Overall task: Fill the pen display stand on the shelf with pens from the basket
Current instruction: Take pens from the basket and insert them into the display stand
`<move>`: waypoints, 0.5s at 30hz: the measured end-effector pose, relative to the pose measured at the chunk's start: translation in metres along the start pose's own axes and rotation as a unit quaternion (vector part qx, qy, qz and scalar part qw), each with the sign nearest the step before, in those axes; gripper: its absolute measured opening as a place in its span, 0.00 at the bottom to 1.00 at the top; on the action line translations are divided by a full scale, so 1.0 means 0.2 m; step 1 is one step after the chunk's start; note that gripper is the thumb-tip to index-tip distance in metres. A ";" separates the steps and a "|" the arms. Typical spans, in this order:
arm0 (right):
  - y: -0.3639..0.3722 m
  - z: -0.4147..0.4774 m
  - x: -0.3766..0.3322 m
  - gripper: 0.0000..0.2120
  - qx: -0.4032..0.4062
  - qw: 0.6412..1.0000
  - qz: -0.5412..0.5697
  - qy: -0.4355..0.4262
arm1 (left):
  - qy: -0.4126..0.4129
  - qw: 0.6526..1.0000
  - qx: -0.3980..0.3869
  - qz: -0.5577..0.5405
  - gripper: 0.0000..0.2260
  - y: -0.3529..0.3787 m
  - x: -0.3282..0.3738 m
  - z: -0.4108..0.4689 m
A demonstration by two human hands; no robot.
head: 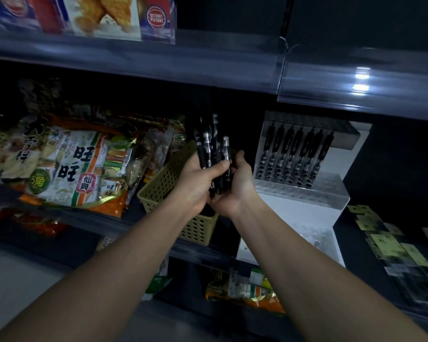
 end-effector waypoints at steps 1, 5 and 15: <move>-0.01 0.00 0.00 0.28 -0.009 1.000 -0.020 -0.006 | 0.001 1.000 -0.003 0.012 0.13 -0.01 0.00 -0.01; -0.03 -0.04 -0.09 0.33 -0.065 0.988 -0.119 -0.079 | -0.006 0.995 -0.053 0.089 0.15 -0.03 -0.01 -0.07; -0.08 -0.18 -0.12 0.13 -0.144 0.932 -0.305 -0.130 | -0.123 0.979 -0.140 0.081 0.07 -0.03 -0.10 -0.26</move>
Point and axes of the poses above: each hand's wrist, its own z-axis towards the middle knuckle, its own y-axis out of the palm, x = y × z, the point moved 5 cm from there along z, towards the middle knuckle, and after that the axes turned 11 degrees about -z, right-handed, at the moved point
